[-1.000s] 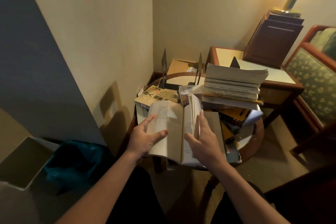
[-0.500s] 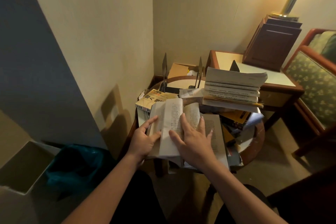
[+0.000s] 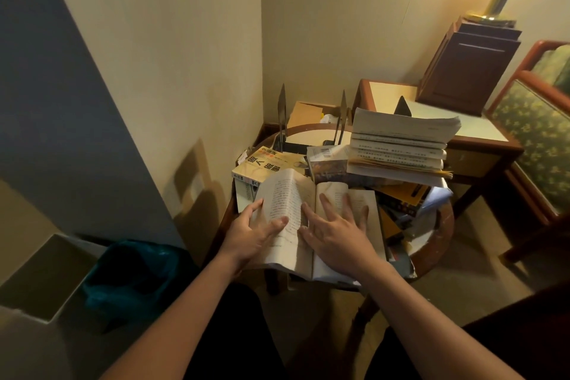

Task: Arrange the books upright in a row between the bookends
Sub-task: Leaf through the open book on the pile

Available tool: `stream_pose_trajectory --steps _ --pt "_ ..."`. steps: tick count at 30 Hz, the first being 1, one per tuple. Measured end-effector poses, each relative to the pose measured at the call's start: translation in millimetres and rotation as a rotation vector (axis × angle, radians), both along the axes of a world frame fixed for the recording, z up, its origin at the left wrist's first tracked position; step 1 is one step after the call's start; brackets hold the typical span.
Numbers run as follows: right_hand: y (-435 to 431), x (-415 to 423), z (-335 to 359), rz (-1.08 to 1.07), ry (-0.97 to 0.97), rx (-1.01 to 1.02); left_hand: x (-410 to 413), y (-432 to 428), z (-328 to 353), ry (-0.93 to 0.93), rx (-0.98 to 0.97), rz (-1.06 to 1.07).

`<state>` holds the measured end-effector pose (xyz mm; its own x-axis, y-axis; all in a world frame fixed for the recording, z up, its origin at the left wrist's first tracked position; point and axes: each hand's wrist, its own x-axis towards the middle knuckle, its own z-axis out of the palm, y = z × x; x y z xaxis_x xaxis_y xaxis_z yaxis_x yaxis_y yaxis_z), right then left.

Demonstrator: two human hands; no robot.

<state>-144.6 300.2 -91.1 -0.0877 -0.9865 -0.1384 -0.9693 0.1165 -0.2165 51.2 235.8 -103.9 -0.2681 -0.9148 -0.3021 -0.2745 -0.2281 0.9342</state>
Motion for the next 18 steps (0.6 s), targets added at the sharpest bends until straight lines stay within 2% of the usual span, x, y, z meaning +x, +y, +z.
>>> stream_pose_trajectory --steps 6,13,16,18 --pt "-4 -3 -6 -0.019 -0.098 0.009 6 -5 -13 -0.042 -0.018 -0.054" --pt "4 -20 -9 -0.069 -0.098 -0.014 -11 3 -22 -0.032 -0.013 -0.097" --pt "8 -29 -10 -0.096 -0.107 -0.001 -21 7 -25 -0.150 -0.035 -0.126" --pt "8 -31 -13 -0.096 -0.110 -0.011 -26 8 -25 -0.293 -0.148 -0.149"
